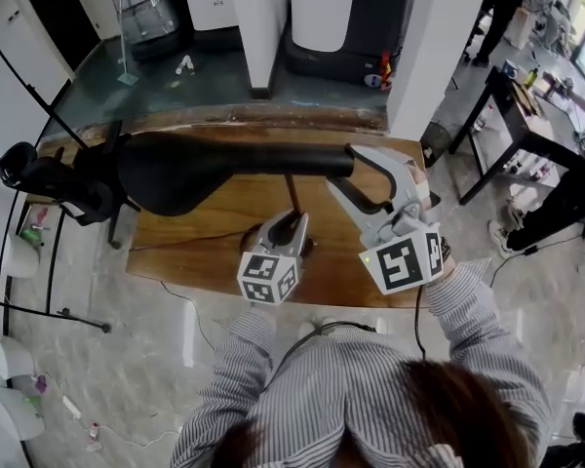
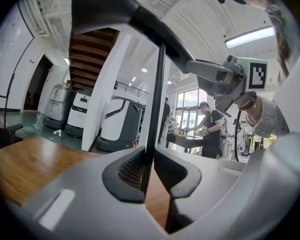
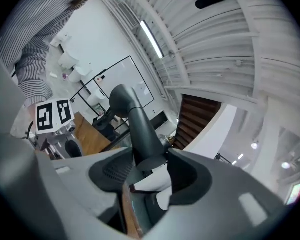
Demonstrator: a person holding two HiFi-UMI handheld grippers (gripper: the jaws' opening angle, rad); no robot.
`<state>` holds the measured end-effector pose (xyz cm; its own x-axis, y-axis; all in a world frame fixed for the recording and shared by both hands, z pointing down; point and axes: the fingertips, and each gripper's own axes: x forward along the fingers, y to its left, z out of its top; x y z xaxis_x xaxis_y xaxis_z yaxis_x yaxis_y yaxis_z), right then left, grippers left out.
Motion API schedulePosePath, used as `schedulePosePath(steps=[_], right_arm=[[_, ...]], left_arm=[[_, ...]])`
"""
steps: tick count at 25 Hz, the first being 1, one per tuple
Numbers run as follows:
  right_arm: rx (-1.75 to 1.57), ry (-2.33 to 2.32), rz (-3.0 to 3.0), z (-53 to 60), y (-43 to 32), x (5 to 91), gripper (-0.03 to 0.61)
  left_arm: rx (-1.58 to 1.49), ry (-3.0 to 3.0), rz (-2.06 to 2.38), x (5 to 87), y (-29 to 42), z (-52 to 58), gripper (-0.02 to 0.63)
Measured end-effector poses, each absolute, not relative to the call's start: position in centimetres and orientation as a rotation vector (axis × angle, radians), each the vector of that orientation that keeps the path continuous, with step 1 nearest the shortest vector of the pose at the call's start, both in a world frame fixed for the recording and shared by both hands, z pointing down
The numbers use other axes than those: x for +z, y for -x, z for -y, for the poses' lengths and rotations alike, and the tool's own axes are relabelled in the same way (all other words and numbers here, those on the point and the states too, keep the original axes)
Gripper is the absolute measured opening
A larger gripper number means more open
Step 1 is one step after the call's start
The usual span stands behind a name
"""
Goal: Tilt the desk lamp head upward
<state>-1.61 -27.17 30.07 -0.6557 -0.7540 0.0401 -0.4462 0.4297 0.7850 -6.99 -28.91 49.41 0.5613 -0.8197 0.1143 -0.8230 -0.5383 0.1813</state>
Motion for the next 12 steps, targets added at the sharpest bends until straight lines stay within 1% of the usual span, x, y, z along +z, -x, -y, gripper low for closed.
schedulePosePath(steps=[12], right_arm=[[-0.783, -1.155, 2.612, 26.4, 2.4, 33.1, 0.202]], left_arm=[[-0.01, -2.583, 1.376, 49.4, 6.9, 28.5, 0.049]])
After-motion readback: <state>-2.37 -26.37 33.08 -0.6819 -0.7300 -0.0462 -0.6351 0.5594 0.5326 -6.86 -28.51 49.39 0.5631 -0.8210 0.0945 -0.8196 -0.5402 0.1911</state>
